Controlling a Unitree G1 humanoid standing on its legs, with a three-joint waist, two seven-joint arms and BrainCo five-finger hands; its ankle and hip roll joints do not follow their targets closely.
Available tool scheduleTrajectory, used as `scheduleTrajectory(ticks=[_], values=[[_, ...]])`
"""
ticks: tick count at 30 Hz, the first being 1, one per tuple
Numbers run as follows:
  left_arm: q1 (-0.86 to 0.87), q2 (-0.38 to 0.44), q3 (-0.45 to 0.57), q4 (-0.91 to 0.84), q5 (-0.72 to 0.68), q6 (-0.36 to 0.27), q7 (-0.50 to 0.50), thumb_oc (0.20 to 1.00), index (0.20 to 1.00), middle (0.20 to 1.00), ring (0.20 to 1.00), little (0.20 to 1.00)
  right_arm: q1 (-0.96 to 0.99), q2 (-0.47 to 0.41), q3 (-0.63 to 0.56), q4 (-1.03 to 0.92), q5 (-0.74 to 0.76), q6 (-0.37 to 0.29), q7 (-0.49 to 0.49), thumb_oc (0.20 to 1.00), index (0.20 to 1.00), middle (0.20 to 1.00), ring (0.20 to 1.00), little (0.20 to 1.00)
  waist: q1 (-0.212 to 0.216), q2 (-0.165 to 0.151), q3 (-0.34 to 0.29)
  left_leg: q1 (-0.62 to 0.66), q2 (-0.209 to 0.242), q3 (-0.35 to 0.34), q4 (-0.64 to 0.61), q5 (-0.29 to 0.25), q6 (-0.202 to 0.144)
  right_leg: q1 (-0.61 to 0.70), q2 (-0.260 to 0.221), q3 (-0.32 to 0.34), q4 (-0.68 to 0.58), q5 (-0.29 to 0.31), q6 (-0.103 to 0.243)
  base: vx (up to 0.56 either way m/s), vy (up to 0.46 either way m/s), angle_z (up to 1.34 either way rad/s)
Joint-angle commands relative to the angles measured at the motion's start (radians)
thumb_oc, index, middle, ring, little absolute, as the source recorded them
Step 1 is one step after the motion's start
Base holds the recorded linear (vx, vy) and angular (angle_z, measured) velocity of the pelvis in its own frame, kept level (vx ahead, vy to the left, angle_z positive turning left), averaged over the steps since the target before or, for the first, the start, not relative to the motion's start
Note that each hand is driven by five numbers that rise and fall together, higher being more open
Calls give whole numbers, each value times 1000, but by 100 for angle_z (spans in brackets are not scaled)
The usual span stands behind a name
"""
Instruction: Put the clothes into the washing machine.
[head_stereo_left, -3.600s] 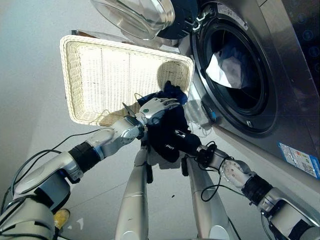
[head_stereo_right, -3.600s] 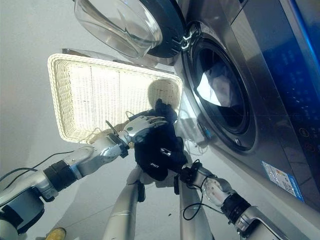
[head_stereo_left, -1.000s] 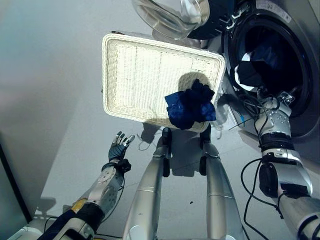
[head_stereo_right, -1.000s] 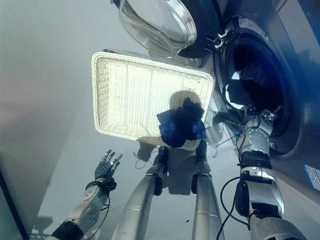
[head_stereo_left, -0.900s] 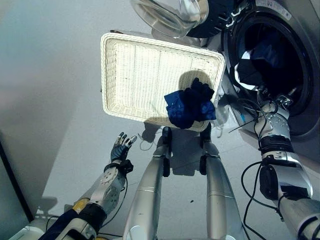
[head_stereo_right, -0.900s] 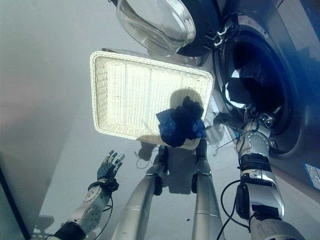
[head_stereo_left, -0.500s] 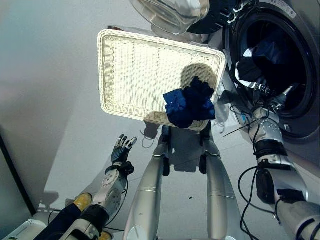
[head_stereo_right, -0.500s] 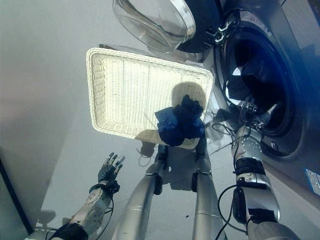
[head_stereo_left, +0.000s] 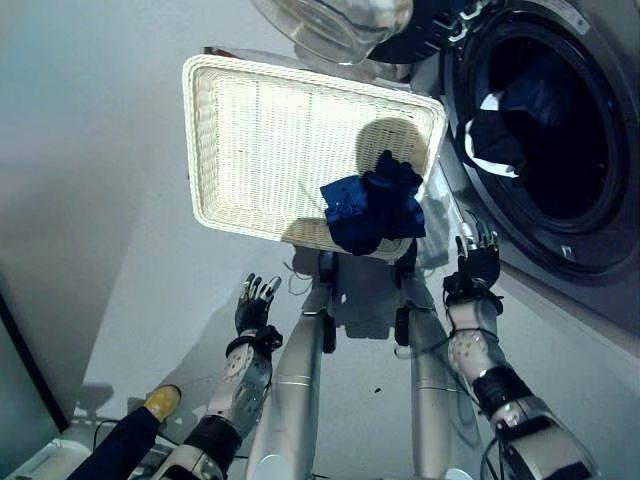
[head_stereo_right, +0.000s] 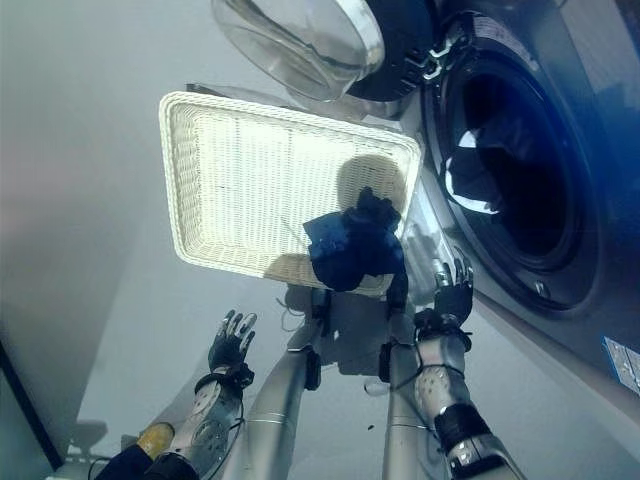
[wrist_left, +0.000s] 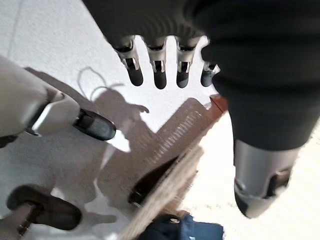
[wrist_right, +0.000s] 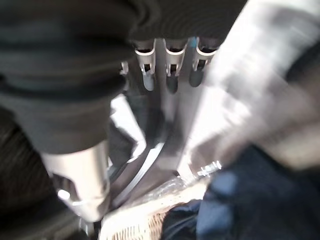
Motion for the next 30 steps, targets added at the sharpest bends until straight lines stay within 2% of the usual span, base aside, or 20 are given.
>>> scheduleTrajectory(ticks=[1, 2, 5, 7, 10, 12, 14, 15, 17, 18, 21, 24, 30], values=[[67, 18, 44, 10, 48, -22, 12, 1000, 1000, 1000, 1000, 1000, -19, -78, 47, -114, -489, 60, -249, 1000, 1000, 1000, 1000, 1000, 7, -7, -21, 50, -47, 22, -129, 70, 11, 55, 94, -32, -3, -41, 28, -117, 88, 4], [66, 14, 48, 27, 77, -15, 16, 1000, 1000, 1000, 1000, 1000, -35, -106, 67, -143, -613, 107, -307, 1000, 1000, 1000, 1000, 1000, 7, -11, -21, 57, -48, 23, -137, 71, 11, 62, 90, -33, -17, -32, 35, -93, 63, 5], [65, 16, 47, 42, 109, -9, 22, 1000, 1000, 1000, 1000, 1000, -51, -135, 85, -159, -737, 152, -358, 1000, 1000, 1000, 1000, 1000, 9, -13, -21, 60, -48, 24, -143, 73, 11, 68, 85, -34, -27, -26, 42, -70, 40, 1], [57, 19, 39, 89, 156, -7, 25, 1000, 1000, 1000, 1000, 1000, -93, -187, 112, -178, -899, 217, -378, 1000, 1000, 1000, 1000, 1000, 14, -16, -21, 69, -50, 20, -151, 76, 11, 76, 80, -38, -38, -17, 52, -100, 37, 5], [45, 24, 36, 132, 193, -4, 21, 1000, 1000, 1000, 1000, 1000, -142, -226, 156, -169, -1000, 271, -352, 1000, 1000, 1000, 1000, 1000, 22, -19, -21, 80, -49, 16, -163, 78, 10, 85, 75, -42, -48, -11, 61, -68, -5, 9], [16, 47, 33, 186, 202, 5, -5, 1000, 1000, 1000, 1000, 1000, -236, -288, 245, -115, -1097, 372, -292, 1000, 1000, 1000, 1000, 1000, 38, -29, -21, 93, -50, 6, -174, 81, 7, 101, 69, -54, -63, -5, 70, -109, -65, 13], [3, 54, 32, 199, 201, 7, -13, 1000, 1000, 1000, 1000, 1000, -268, -302, 276, -94, -1110, 394, -282, 1000, 1000, 1000, 1000, 1000, 45, -31, -21, 89, -50, 2, -177, 89, 6, 100, 66, -58, -71, 3, 72, -69, -50, 17], [-2, 63, 26, 212, 193, 10, -24, 1000, 1000, 1000, 1000, 1000, -297, -317, 313, -65, -1122, 428, -254, 1000, 1000, 1000, 1000, 1000, 53, -35, -21, 98, -50, -5, -177, 83, 5, 109, 62, -63, -67, -5, 75, -51, -45, 16], [-7, 64, 28, 214, 192, 10, -25, 1000, 1000, 1000, 1000, 1000, -305, -318, 315, -62, -1126, 432, -250, 1000, 1000, 1000, 1000, 1000, 54, -35, -21, 90, -49, -5, -177, 89, 4, 103, 62, -63, -71, 3, 75, -46, -51, 11], [-26, 75, 11, 235, 189, 13, -38, 1000, 1000, 1000, 1000, 1000, -375, -332, 387, 21, -1163, 464, -201, 1000, 1000, 1000, 1000, 1000, 72, -40, -21, 100, -52, -17, -180, 84, 2, 117, 55, -77, -73, -3, 79, -54, -82, 13], [-44, 83, -1, 244, 191, 18, -42, 1000, 1000, 1000, 1000, 1000, -426, -339, 449, 79, -1164, 490, -162, 1000, 1000, 1000, 1000, 1000, 86, -40, -21, 96, -54, -25, -184, 88, 1, 118, 48, -90, -77, 0, 80, -54, -91, 19], [-73, 99, -30, 251, 189, 29, -43, 1000, 1000, 1000, 1000, 1000, -511, -338, 534, 196, -1133, 518, -83, 1000, 1000, 1000, 1000, 1000, 113, -38, -21, 83, -55, -46, -186, 98, 0, 113, 38, -112, -77, 5, 84, -29, -96, 27], [-80, 107, -55, 251, 195, 32, -41, 1000, 1000, 1000, 1000, 1000, -559, -319, 568, 315, -1102, 564, 25, 1000, 1000, 1000, 1000, 1000, 136, -35, -21, 82, -55, -63, -196, 99, -4, 116, 32, -128, -75, -2, 87, 4, -62, 12]])
